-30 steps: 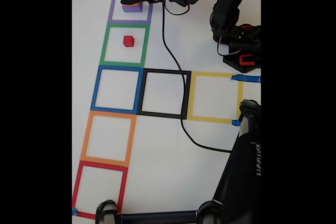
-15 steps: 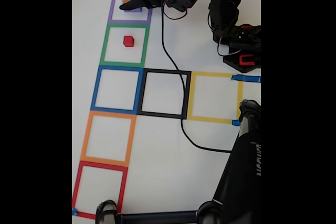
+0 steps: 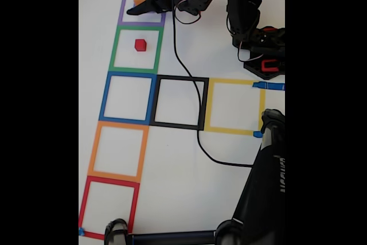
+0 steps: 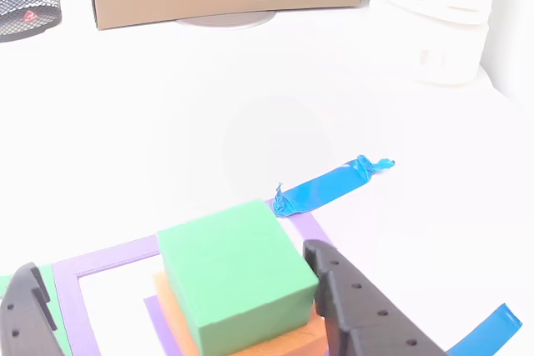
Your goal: Tower of hanoi
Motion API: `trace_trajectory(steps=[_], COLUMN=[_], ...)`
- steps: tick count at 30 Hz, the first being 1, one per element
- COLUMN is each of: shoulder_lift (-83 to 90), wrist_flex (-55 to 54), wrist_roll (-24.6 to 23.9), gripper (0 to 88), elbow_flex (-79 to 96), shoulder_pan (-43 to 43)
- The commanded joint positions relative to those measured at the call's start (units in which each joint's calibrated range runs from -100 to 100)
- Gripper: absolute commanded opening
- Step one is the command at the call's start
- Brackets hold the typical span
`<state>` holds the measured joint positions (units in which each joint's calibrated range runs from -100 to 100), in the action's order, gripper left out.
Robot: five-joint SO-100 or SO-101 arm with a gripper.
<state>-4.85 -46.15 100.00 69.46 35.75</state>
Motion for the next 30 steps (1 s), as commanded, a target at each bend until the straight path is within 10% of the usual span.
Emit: trace_trajectory(steps=[1, 15, 30], shoulder_lift=[0.5, 0.6, 6.4], wrist_flex=[-1.5, -1.2, 4.0], wrist_roll=[0.0, 0.0, 0.0], gripper=[33.2, 10.7, 5.7], elbow_flex=[-1.8, -1.1, 0.0], shoulder_pan=[-1.1, -0.9, -2.0])
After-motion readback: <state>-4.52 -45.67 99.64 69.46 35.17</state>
